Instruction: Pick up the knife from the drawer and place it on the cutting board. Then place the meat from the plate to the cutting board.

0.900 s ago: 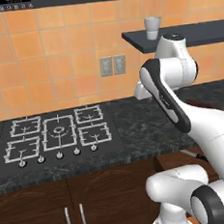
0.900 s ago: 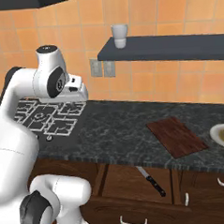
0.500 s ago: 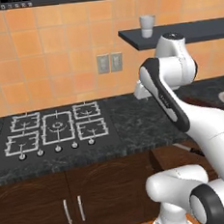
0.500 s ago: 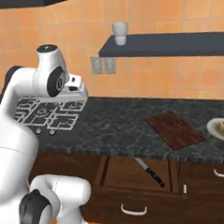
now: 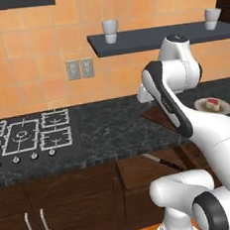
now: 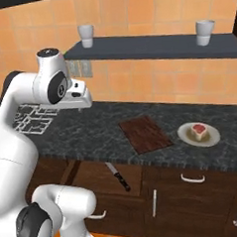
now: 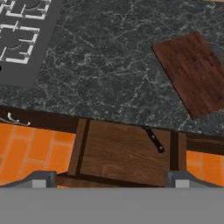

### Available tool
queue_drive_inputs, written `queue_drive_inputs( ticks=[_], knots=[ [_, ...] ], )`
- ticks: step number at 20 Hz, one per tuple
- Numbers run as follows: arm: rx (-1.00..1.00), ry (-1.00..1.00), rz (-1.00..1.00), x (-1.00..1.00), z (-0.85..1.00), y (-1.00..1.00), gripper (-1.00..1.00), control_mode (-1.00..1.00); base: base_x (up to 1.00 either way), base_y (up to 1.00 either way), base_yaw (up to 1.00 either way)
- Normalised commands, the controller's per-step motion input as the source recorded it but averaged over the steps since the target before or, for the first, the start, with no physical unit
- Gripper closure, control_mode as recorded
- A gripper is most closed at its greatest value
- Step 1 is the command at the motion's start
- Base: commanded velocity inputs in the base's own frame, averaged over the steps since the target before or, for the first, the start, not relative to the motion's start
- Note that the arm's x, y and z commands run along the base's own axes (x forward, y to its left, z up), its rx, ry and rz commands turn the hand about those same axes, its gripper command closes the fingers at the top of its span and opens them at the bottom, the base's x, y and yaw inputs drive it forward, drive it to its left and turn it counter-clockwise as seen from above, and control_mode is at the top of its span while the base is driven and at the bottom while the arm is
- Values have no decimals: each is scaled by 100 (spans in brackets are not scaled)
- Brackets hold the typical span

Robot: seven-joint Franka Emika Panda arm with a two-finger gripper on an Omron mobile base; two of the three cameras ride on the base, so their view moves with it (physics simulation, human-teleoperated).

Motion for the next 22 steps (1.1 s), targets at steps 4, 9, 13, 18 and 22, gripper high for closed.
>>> queue_drive_inputs(
  ticks=[4, 9, 13, 18, 22],
  knots=[
    [0, 0, 0, 0, 0, 0, -100, 100, 0, -100, 24],
    [0, 0, 0, 0, 0, 0, -100, 100, 0, -86, 46],
    [0, 0, 0, 0, 0, 0, -100, 100, 0, -55, 60],
    [0, 0, 0, 0, 0, 0, -100, 100, 0, -55, 61],
    [0, 0, 0, 0, 0, 0, -100, 100, 4, -82, 45]
  ],
)
